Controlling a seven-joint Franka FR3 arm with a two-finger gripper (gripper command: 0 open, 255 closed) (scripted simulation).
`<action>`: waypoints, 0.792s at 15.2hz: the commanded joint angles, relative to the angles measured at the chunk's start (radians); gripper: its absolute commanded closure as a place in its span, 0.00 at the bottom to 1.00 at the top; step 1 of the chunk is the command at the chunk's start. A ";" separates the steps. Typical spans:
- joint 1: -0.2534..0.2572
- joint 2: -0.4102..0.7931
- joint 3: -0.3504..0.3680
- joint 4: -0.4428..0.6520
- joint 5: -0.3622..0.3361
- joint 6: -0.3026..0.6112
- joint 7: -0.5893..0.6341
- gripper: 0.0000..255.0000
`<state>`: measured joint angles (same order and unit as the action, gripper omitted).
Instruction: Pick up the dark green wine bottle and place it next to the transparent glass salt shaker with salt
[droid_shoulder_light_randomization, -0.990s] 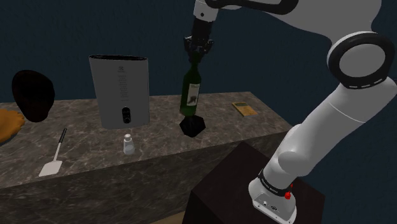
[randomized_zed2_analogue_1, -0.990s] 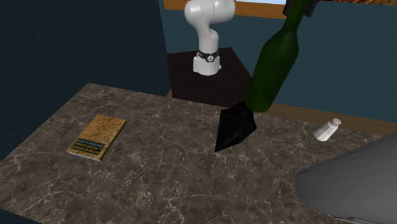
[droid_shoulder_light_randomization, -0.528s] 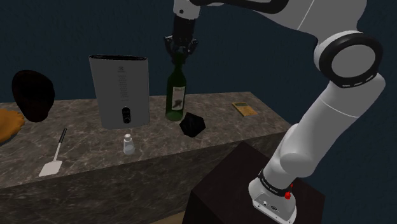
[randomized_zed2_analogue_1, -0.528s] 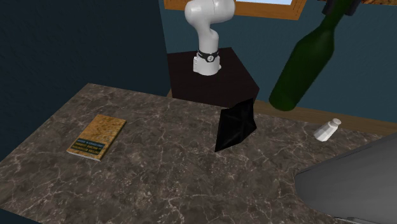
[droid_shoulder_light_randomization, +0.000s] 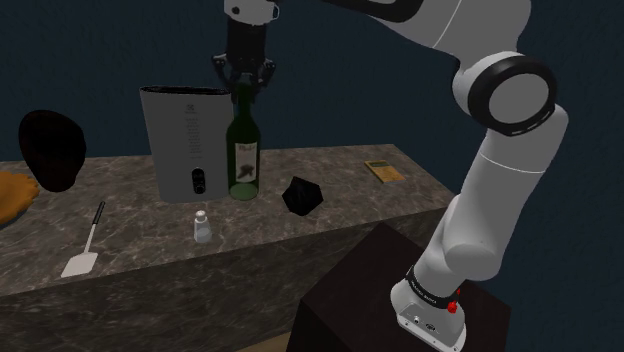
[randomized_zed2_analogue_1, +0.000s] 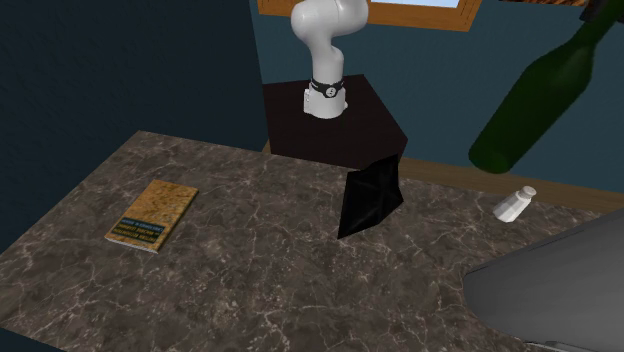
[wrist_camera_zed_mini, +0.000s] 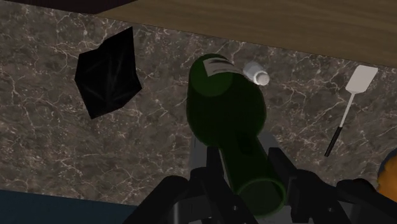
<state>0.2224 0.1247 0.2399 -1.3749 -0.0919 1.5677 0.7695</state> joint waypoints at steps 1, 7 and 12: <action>0.035 0.063 0.022 0.087 -0.022 -0.029 0.051 1.00; 0.042 0.059 0.026 0.012 -0.023 0.040 0.070 1.00; 0.036 0.038 0.024 -0.083 -0.017 0.116 0.072 1.00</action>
<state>0.2599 0.1690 0.2639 -1.4351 -0.1104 1.6654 0.8408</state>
